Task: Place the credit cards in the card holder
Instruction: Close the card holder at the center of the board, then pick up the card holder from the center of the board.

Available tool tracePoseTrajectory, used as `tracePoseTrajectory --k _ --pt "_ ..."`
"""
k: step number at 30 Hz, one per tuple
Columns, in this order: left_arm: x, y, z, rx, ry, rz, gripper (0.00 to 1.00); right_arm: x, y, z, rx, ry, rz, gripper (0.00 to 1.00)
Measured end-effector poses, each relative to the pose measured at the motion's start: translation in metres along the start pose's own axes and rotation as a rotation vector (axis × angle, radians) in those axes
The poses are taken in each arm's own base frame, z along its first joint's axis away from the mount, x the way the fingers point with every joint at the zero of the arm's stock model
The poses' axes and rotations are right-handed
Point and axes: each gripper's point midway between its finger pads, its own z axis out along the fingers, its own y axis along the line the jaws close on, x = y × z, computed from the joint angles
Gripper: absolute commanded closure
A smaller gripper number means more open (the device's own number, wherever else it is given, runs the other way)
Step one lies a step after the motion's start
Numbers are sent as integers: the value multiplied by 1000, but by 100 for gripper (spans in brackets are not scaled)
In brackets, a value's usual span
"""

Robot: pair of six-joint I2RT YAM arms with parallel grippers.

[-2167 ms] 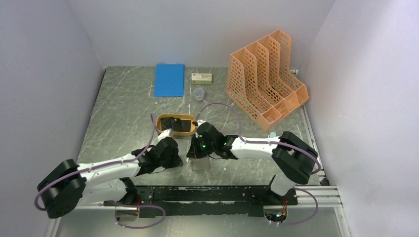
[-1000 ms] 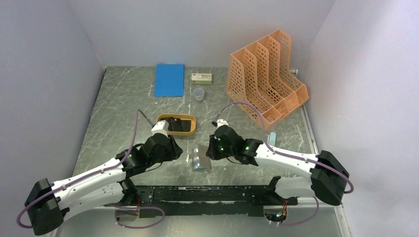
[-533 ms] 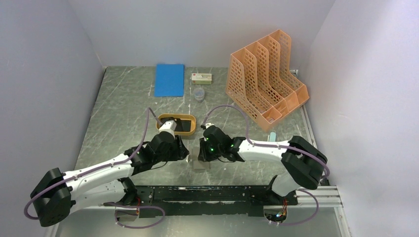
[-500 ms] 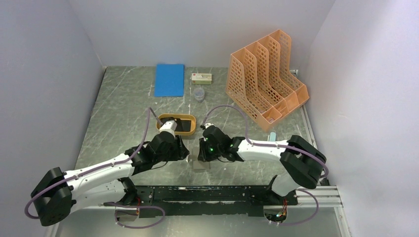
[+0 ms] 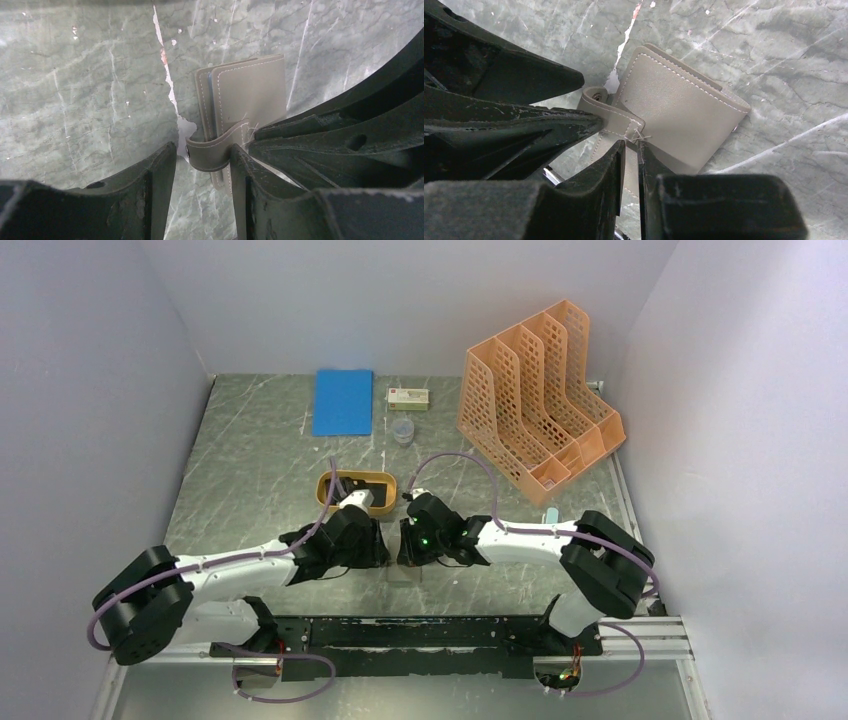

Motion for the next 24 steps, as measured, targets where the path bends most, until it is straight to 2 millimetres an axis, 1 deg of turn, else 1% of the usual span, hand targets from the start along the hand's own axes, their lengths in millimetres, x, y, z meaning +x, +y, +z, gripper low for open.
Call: tracePoseTrajectory --k 3,6,12,17,20,24 --pt "2 0 2 2 7 0 51 0 0 0 0 0 0 80" --pt "-1 -6 3 23 -3 -1 55 0 0 1 0 0 0 80" --pt "0 -5 12 -11 22 -1 78 -1 1 1 -2 -2 0 80" --pt "-1 -6 15 -21 20 -31 90 -2 2 0 -5 -8 -1 79" --pt "-1 -3 16 -32 16 -45 95 -4 3 -4 -7 -16 -1 74" --pt "0 1 16 -48 7 -59 95 -9 6 -16 -11 -41 17 63"
